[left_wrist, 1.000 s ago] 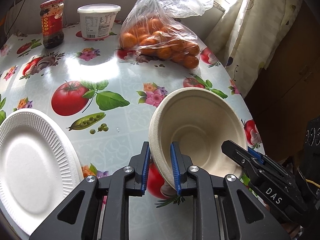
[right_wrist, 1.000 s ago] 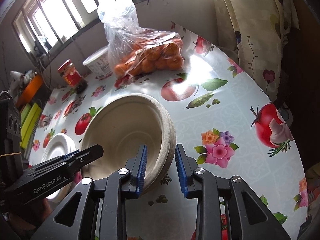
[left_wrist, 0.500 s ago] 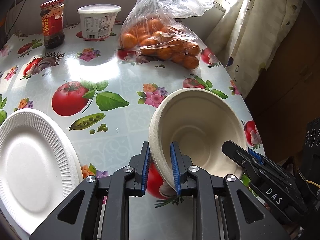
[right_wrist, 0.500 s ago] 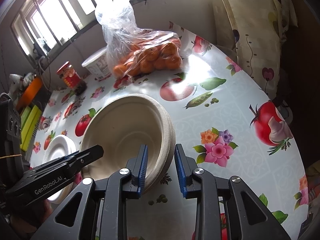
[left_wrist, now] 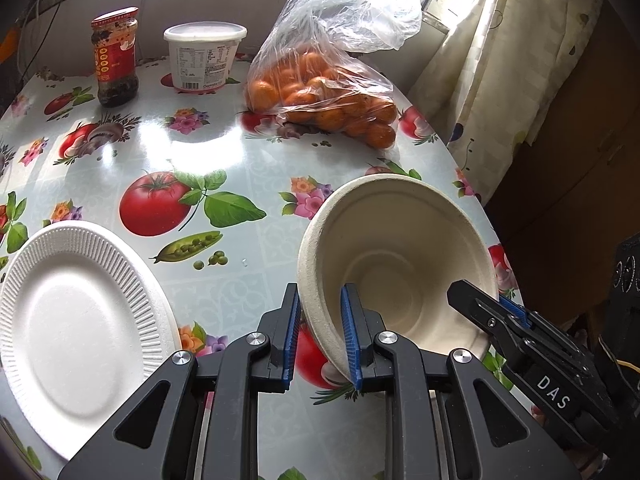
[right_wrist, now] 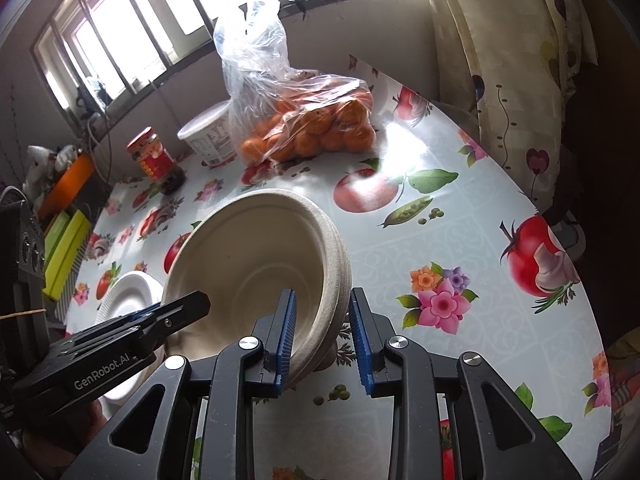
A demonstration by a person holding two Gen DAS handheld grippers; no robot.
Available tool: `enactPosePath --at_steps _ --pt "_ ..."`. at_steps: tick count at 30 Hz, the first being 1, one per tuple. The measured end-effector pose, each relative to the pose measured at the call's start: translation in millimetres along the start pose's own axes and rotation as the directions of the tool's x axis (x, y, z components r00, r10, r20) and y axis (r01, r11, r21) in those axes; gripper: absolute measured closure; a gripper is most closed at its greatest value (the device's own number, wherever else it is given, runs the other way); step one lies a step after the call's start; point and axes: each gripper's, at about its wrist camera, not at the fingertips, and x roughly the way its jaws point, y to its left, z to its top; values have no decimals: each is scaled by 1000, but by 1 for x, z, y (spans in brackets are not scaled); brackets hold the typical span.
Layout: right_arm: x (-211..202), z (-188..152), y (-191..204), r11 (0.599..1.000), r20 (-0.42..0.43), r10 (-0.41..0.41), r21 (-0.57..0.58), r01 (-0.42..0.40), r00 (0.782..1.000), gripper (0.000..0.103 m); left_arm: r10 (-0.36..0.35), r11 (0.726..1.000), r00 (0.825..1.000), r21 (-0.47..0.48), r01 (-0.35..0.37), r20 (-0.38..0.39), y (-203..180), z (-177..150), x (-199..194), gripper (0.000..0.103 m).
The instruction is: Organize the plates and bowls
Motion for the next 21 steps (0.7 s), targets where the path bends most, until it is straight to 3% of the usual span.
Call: enactPosePath --at_steps 21 --pt "-5 -4 42 997 0 51 -61 -51 999 76 47 998 997 -43 -44 61 28 -6 -37 82"
